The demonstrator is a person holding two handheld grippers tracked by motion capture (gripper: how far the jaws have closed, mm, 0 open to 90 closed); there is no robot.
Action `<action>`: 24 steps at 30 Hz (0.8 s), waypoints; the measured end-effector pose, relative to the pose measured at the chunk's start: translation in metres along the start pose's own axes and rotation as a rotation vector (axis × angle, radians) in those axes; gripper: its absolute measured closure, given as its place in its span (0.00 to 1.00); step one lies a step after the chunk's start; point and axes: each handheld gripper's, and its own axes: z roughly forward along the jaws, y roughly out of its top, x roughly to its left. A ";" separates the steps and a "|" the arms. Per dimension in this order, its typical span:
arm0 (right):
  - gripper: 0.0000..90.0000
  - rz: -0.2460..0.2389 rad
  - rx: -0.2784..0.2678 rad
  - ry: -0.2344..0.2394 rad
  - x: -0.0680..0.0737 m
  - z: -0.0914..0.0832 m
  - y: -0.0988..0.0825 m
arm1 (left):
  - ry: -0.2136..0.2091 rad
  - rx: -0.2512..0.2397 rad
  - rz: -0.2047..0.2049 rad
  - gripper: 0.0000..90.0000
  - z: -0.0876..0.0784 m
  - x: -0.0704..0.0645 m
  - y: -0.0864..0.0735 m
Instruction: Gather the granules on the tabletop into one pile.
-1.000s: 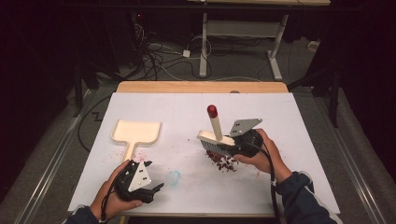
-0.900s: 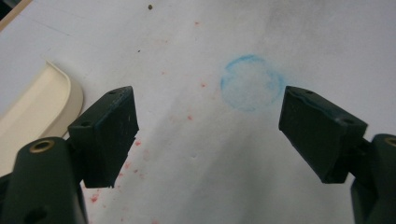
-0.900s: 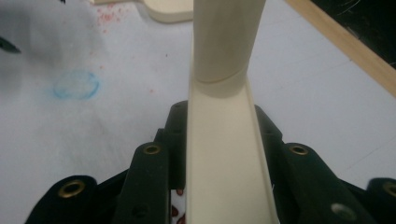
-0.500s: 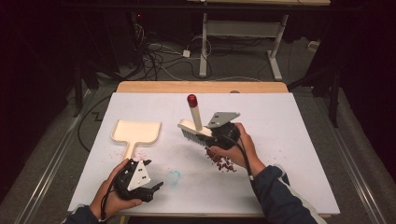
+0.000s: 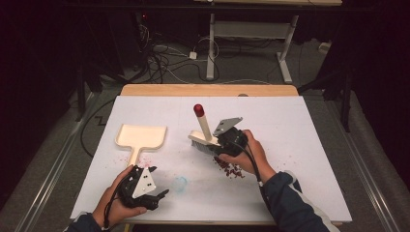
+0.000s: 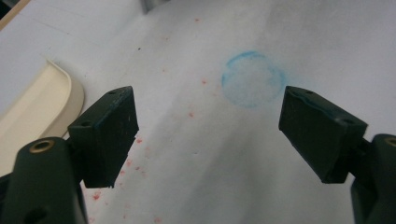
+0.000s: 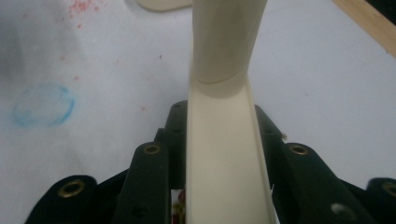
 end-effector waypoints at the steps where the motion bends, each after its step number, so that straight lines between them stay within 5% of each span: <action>1: 0.75 0.007 0.012 0.003 -0.001 -0.006 -0.004 | 0.000 0.002 0.000 0.21 0.000 0.000 0.000; 8: 0.75 0.042 0.007 0.017 -0.004 -0.043 -0.030 | -0.002 0.008 0.006 0.21 -0.001 0.000 0.001; 15: 0.75 0.067 -0.089 -0.013 -0.010 -0.074 -0.055 | 0.001 0.003 0.016 0.21 -0.002 -0.001 0.002; 24: 0.75 0.093 -0.242 -0.097 -0.047 -0.050 -0.068 | -0.009 0.013 0.019 0.21 0.005 -0.001 0.005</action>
